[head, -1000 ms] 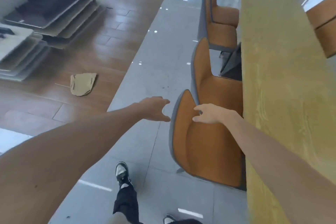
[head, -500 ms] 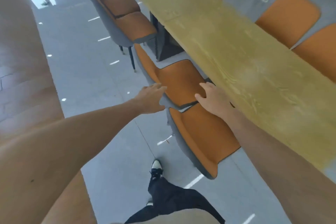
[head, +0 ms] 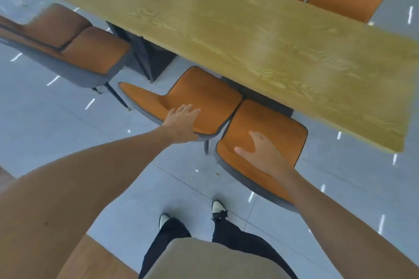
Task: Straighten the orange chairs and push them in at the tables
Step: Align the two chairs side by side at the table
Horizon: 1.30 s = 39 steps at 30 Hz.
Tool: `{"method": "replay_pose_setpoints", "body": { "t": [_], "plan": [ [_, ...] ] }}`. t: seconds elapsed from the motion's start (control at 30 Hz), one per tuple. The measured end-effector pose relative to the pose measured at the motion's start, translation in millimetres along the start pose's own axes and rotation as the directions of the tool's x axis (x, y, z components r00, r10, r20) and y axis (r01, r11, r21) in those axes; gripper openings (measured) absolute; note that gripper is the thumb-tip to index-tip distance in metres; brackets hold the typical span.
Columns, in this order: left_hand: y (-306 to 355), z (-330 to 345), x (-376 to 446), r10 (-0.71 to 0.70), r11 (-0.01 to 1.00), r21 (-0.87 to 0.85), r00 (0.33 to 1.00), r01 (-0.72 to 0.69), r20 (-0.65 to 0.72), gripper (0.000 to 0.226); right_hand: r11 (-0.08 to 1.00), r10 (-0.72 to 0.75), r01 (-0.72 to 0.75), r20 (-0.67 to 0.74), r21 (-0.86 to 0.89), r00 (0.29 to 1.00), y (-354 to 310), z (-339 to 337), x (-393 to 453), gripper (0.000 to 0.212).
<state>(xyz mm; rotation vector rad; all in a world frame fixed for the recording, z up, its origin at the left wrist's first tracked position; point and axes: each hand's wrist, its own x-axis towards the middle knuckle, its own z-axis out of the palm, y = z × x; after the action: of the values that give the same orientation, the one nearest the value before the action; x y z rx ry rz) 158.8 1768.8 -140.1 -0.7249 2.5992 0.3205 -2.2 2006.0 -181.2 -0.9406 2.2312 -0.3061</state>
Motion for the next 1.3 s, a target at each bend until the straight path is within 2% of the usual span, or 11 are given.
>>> {"method": "replay_pose_setpoints", "body": {
  "t": [0.1, 0.17, 0.23, 0.27, 0.33, 0.43, 0.57, 0.73, 0.87, 1.13, 1.3],
  "plan": [
    [-28.5, 10.0, 20.8, 0.048, 0.996, 0.070, 0.992, -0.056, 0.114, 0.087, 0.992, 0.099, -0.111, 0.152, 0.068, 0.983, -3.9, 26.2, -9.6, 0.111],
    [-47.2, 15.5, 32.5, 0.097, 0.983, 0.135, 0.975, -0.126, 0.201, 0.069, 0.959, 0.199, -0.227, 0.169, 0.170, 0.965, -5.1, 39.6, -13.8, 0.113],
    [-64.8, 22.1, 42.0, 0.161, 0.958, 0.190, 0.951, -0.214, 0.263, 0.050, 0.934, 0.254, -0.280, 0.137, 0.224, 0.957, -5.8, 48.2, -18.6, 0.103],
    [-72.9, 25.6, 46.4, 0.197, 0.946, 0.200, 0.941, -0.256, 0.274, 0.044, 0.932, 0.254, -0.275, 0.117, 0.235, 0.960, -7.0, 53.0, -22.0, 0.089],
    [-86.3, 31.5, 55.4, 0.278, 0.921, 0.207, 0.930, -0.329, 0.241, 0.036, 0.971, 0.211, -0.216, 0.057, 0.103, 0.976, -13.9, 62.1, -28.0, 0.061],
    [-99.2, 35.6, 63.1, 0.411, 0.870, 0.217, 0.895, -0.442, 0.173, 0.027, 0.957, 0.153, -0.176, -0.116, -0.232, 0.981, -27.8, 77.0, -29.6, 0.049],
    [-106.2, 40.7, 65.8, 0.493, 0.836, 0.206, 0.861, -0.509, 0.127, 0.008, 0.932, 0.257, -0.297, -0.199, -0.208, 0.946, -48.1, 88.5, -23.0, 0.037],
    [-105.8, 43.5, 73.0, 0.543, 0.786, 0.287, 0.834, -0.547, 0.100, 0.009, 0.910, 0.285, -0.336, -0.225, -0.242, 0.932, -52.5, 93.4, -17.1, 0.026],
    [-106.0, 47.0, 74.8, 0.563, 0.770, 0.318, 0.823, -0.553, 0.070, 0.012, 0.915, 0.280, -0.332, -0.234, -0.230, 0.931, -57.5, 96.7, -14.9, 0.029],
    [-97.6, 45.8, 72.8, 0.566, 0.765, 0.343, 0.823, -0.545, 0.044, 0.010, 0.922, 0.247, -0.311, -0.266, -0.232, 0.932, -67.3, 96.6, -13.4, 0.018],
    [-93.0, 47.1, 65.2, 0.533, 0.792, 0.328, 0.845, -0.515, 0.041, 0.009, 0.922, 0.235, -0.307, -0.286, -0.237, 0.929, -66.4, 97.4, -15.5, 0.012]
  ]
}}
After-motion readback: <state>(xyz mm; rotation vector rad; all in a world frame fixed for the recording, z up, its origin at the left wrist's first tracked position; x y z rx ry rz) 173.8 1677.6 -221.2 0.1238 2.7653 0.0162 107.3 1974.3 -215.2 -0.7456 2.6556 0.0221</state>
